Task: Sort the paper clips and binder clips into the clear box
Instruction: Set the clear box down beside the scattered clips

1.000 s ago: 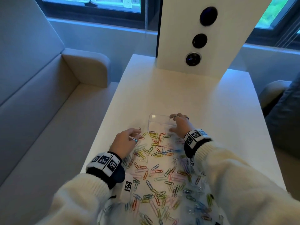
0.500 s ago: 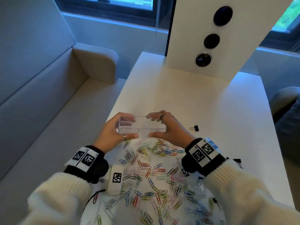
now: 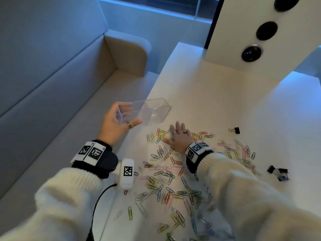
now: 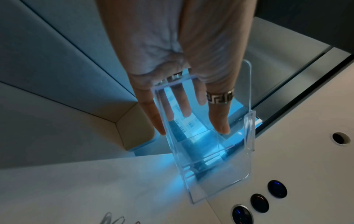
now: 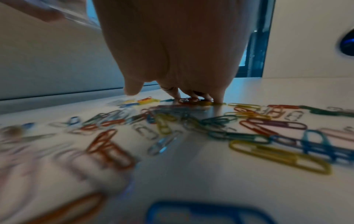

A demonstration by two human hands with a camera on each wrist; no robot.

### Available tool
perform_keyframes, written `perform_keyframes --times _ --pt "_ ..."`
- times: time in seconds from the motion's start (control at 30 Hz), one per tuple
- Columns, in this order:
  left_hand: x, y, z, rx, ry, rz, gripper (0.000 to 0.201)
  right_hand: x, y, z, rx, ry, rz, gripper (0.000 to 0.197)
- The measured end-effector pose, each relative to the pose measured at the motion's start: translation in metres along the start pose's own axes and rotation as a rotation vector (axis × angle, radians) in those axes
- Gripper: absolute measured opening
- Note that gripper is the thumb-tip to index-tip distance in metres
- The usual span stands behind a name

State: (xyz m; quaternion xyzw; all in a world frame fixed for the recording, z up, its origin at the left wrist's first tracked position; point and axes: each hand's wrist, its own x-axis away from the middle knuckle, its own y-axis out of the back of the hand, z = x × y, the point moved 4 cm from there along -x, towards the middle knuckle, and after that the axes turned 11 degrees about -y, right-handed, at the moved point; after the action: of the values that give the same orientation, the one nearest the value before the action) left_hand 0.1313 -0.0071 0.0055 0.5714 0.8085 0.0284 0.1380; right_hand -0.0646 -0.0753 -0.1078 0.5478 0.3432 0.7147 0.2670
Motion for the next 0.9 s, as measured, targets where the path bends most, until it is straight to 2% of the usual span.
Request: perform_keyframes --times 0.1,0.2,0.3,0.43,0.57,0.67,0.77,0.83,0.9 --pt "0.008 0.014 0.009 0.004 0.037 -0.014 0.047 0.027 -0.021 0.004 0.184 0.092 0.03 0.076" --pt "0.02 0.032 0.019 0.022 0.089 -0.021 0.039 0.055 -0.033 0.001 0.32 0.134 -0.01 0.072" --pt "0.03 0.048 0.026 0.042 0.126 -0.02 0.035 0.06 -0.022 0.018 0.271 0.189 -0.147 0.062" --pt "0.033 0.057 0.03 0.012 0.141 -0.049 0.039 0.028 -0.01 0.06 0.203 0.218 -0.19 0.063" --pt "0.028 0.055 0.033 0.009 0.153 -0.06 0.037 0.008 -0.025 0.067 0.223 0.152 -0.106 0.067" --pt "0.028 0.057 0.032 0.021 0.143 -0.05 0.037 0.028 -0.038 0.056 0.321 0.178 -0.063 0.069" --pt "0.033 0.064 0.03 0.02 0.113 -0.064 0.036 0.061 -0.047 0.045 0.489 0.209 -0.118 0.072" --pt "0.037 0.07 0.03 0.017 0.093 -0.093 0.036 0.081 -0.053 0.053 0.535 0.282 -0.183 0.075" --pt "0.041 0.072 0.031 0.01 0.094 -0.113 0.036 0.1 -0.072 0.074 0.536 0.446 -0.172 0.073"
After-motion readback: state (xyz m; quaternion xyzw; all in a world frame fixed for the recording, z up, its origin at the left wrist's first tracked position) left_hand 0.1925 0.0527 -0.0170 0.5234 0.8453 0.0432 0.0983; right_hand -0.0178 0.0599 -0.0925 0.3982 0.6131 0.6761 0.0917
